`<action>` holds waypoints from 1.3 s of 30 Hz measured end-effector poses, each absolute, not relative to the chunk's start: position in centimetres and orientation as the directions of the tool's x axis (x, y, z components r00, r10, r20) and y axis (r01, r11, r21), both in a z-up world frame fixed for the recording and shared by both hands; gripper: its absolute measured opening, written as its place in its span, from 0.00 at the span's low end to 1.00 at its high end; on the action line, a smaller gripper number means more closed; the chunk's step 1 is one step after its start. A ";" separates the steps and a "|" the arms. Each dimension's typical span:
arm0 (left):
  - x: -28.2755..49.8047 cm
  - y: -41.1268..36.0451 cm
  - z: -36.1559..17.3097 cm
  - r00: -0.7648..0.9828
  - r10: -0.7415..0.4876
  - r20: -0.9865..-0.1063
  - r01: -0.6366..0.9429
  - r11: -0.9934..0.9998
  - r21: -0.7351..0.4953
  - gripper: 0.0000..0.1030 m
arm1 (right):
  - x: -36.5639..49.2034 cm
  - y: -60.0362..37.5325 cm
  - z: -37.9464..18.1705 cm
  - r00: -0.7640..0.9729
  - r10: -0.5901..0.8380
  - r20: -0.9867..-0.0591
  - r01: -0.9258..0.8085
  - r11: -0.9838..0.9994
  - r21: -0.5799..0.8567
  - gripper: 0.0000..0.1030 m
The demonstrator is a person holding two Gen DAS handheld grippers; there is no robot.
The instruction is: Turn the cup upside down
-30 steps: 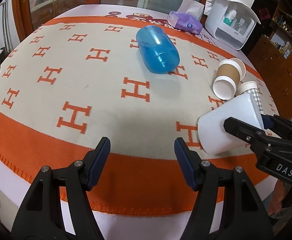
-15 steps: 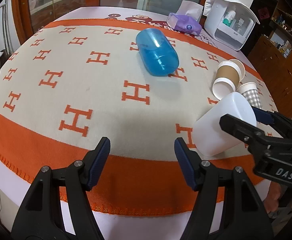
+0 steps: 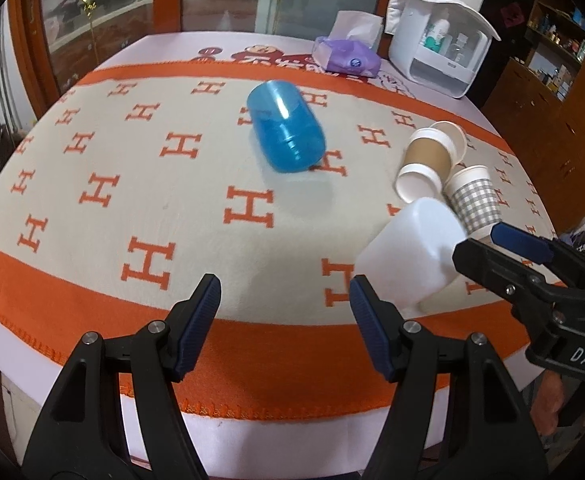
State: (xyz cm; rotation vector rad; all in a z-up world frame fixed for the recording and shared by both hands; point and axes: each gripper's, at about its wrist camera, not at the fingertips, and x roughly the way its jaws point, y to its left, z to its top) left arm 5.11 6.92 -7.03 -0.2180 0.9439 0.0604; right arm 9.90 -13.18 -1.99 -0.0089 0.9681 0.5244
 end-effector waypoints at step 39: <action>2.7 1.9 2.1 0.661 0.022 -0.750 -0.099 0.993 -0.057 0.64 | 3.6 -20.2 6.1 0.551 0.432 -0.714 -0.254 0.902 0.350 0.81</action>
